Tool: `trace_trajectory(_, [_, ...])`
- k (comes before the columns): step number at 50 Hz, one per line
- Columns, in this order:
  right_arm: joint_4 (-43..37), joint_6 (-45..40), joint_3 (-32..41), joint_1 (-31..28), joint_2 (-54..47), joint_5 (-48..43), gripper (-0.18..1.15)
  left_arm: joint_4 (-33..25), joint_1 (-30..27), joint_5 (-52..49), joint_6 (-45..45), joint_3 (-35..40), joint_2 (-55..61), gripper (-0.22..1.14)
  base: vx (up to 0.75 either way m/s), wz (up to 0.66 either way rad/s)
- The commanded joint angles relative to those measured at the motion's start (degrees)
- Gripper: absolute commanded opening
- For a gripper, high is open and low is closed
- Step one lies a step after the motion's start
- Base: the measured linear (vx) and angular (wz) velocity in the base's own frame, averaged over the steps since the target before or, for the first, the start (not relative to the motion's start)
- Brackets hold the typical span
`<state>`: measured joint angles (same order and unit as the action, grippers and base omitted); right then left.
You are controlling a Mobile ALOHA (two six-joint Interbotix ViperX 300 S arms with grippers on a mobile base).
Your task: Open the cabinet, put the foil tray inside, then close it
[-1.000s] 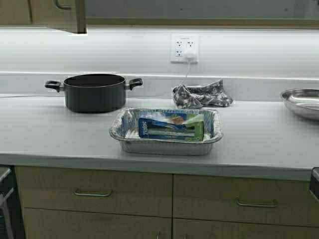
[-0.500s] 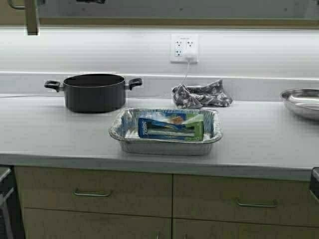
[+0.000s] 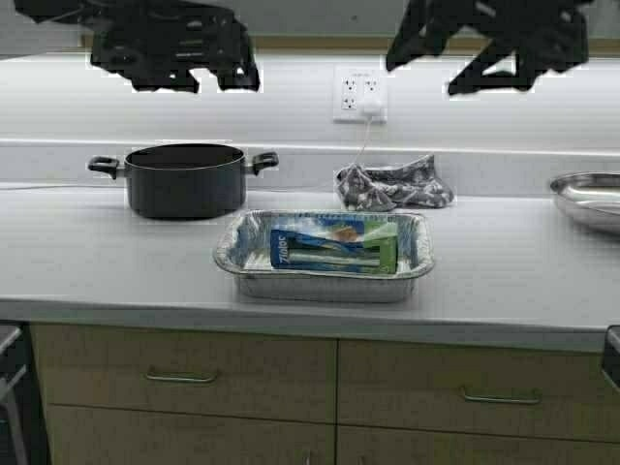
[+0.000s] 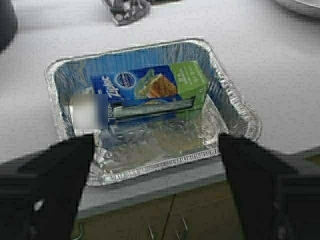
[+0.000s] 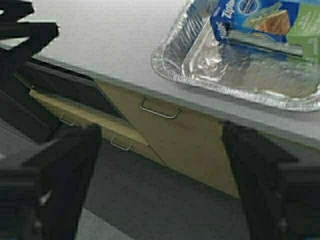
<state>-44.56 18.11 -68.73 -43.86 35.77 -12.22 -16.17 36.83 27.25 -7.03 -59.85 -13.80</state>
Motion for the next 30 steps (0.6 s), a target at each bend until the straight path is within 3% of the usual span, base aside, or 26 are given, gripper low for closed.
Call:
trace_trajectory(1, [-2.2, -6.86, -4.22, -7.47, -4.31, -15.47, 1.02, 4.83, 0.0, 7.73, 7.47, -2.81, 4.39, 1.03, 0.0, 0.0])
trace_trajectory(9, [6.06, -19.42, -5.8, -6.15, -12.83, -24.61, 1.02, 13.54, -2.64, 22.06, 20.83, -5.01, 16.26, 1.03, 0.0, 0.0])
trace_trajectory(19, [20.83, -32.61, -5.19, 2.29, -26.19, -36.74, 1.02, 22.5, -9.14, 43.51, 34.72, -5.1, 32.96, 1.03, 0.0, 0.0])
trace_trajectory(30, [35.6, -48.34, 0.09, 9.93, -40.87, -44.47, 1.02, 24.17, -13.8, 57.48, 42.71, -0.88, 46.23, 1.03, 0.0, 0.0])
